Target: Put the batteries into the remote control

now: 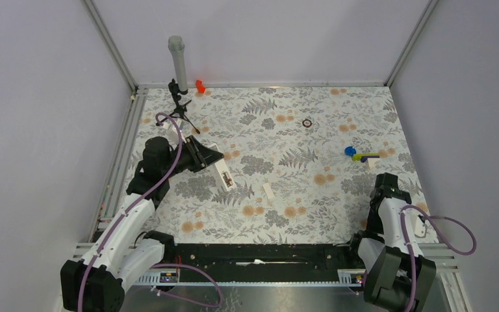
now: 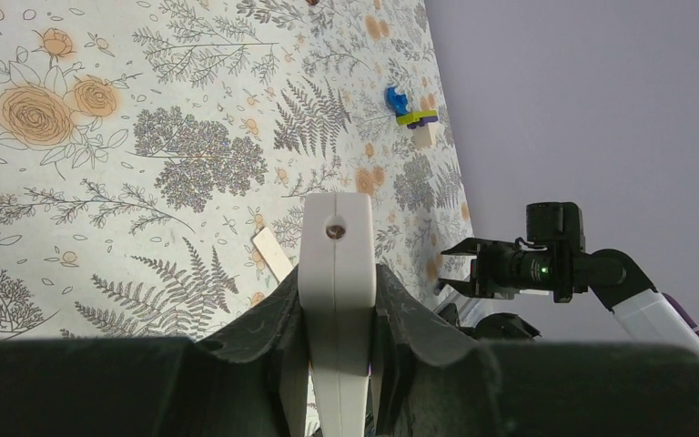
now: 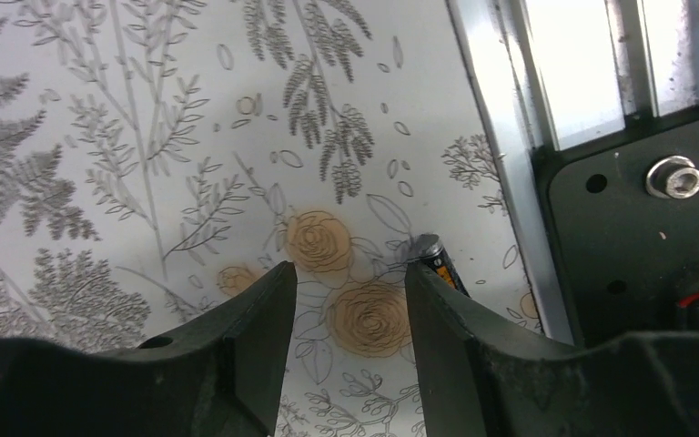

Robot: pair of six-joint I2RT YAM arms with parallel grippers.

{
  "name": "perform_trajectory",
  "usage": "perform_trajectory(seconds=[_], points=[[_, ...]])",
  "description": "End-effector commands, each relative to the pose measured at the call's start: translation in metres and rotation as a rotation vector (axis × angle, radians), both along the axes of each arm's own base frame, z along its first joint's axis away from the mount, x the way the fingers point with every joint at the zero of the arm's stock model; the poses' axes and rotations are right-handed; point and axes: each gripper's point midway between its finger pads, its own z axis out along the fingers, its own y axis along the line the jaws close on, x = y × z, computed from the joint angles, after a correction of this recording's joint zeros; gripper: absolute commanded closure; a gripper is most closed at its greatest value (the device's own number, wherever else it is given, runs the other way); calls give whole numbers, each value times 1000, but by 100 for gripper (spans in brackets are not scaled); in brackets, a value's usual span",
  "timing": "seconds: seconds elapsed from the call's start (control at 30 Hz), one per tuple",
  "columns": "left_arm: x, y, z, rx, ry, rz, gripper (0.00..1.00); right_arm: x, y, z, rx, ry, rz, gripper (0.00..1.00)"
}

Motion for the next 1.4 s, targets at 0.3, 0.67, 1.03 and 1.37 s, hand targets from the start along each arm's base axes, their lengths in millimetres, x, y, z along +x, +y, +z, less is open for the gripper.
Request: perform_trajectory(seconds=[0.3, 0.67, 1.03, 1.37], points=[[13, 5, 33, -12, -107, 38, 100, -4, -8, -2, -37, 35, -21, 45], [15, 4, 32, -19, -102, 37, 100, -10, -18, 24, -50, 200, 6, 29], [15, 6, 32, -11, -103, 45, 100, -13, -4, 14, 32, 220, -44, 24], [18, 8, 29, -6, -95, 55, 100, -15, -4, 4, 27, 214, -61, 25]])
